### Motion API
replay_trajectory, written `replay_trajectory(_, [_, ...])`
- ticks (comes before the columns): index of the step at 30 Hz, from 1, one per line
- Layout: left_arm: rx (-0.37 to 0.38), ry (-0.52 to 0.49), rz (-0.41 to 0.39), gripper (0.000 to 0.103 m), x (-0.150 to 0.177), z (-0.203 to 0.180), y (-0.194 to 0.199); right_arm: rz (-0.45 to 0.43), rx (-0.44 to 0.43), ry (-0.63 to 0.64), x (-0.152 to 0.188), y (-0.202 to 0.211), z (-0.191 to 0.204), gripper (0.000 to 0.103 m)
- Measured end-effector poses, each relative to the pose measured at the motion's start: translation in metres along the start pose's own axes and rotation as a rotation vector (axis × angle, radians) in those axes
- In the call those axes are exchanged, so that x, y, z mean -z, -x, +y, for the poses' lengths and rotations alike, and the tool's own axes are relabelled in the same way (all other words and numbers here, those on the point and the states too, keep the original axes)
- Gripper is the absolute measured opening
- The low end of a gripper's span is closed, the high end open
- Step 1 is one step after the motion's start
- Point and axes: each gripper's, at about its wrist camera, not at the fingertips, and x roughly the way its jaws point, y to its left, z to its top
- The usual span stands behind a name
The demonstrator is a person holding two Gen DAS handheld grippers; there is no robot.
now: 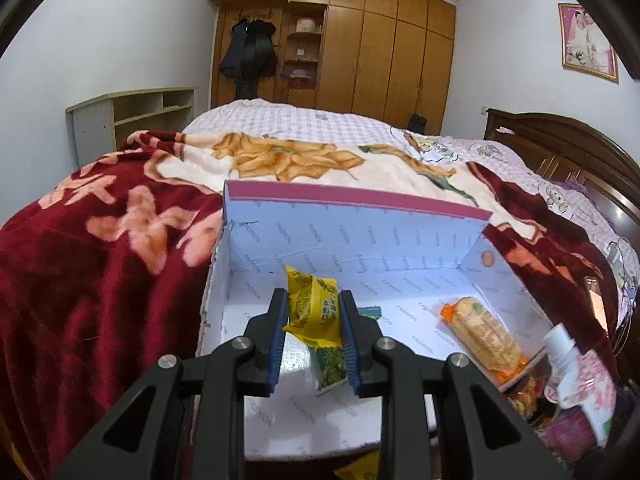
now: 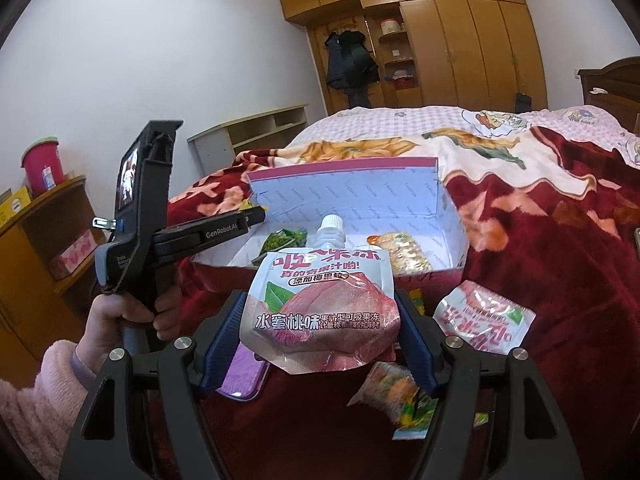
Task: Organize snacks
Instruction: 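Lift the yellow packet into the pink box and open the left tool while the right tool carries the pouch, then lower the peach jelly pouch into the pink box and open the right tool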
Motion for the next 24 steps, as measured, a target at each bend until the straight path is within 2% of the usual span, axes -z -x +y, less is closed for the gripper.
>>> replay_trajectory(6, [-0.016,0.019,0.041,0.026,0.002,0.005,-0.022,-0.002,0.015,-0.007,-0.009,-0.007,-0.010,0.073])
replay_trajectory(12, [-0.042,0.018,0.035,0.027,0.003,0.007,-0.028,0.001,0.034,-0.002,-0.014,-0.014,-0.017,0.073])
replay_trajectory(18, [-0.048,0.002,0.042,0.035,0.004,0.004,-0.030,0.014,0.041,-0.021,-0.024,-0.028,-0.031,0.073])
replay_trajectory(24, [-0.058,-0.002,0.042,0.036,0.005,0.003,-0.030,0.025,0.055,-0.034,-0.038,-0.050,-0.045,0.073])
